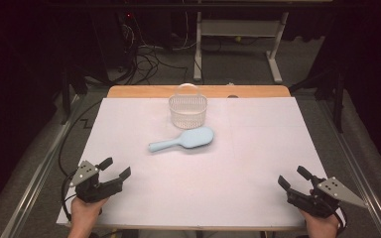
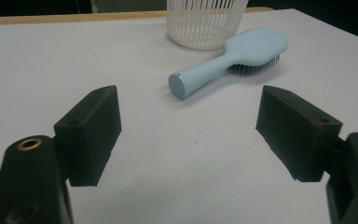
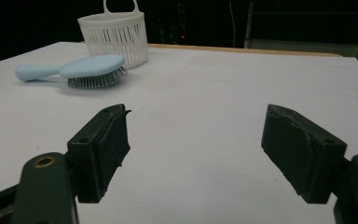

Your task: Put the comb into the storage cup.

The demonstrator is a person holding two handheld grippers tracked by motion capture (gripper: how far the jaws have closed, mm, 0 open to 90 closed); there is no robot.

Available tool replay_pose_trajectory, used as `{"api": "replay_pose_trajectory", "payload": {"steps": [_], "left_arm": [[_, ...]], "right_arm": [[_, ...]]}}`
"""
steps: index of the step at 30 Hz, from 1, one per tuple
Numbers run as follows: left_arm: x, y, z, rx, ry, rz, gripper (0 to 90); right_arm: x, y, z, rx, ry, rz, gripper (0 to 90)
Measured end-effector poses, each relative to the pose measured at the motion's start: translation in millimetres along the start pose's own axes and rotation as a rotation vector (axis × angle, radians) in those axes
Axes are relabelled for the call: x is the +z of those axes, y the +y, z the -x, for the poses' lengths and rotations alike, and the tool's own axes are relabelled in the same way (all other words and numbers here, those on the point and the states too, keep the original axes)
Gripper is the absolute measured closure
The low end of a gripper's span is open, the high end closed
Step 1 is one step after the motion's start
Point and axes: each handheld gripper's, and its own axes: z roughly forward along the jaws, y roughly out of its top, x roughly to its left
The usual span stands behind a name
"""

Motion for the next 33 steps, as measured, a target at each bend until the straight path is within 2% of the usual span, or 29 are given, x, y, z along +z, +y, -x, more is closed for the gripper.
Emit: {"api": "replay_pose_trajectory", "payload": {"steps": [13, 18, 33], "left_arm": [[8.3, 6.1, 3.2, 0.007, -0.004, -0.010, 21.6], [12.2, 7.7, 3.2, -0.004, -0.011, -0.011, 21.4], [22.1, 17.2, 7.7, 0.021, -0.018, -0.014, 21.4]], "right_arm": [[0.2, -0.3, 0.0, 0.006, 0.004, 0.001, 23.5], [-0.5, -0.3, 0.5, 0.017, 0.003, 0.007, 23.5], [-0.5, -0.5, 1.3, 0.026, -0.004, 0.008, 23.8]]}}
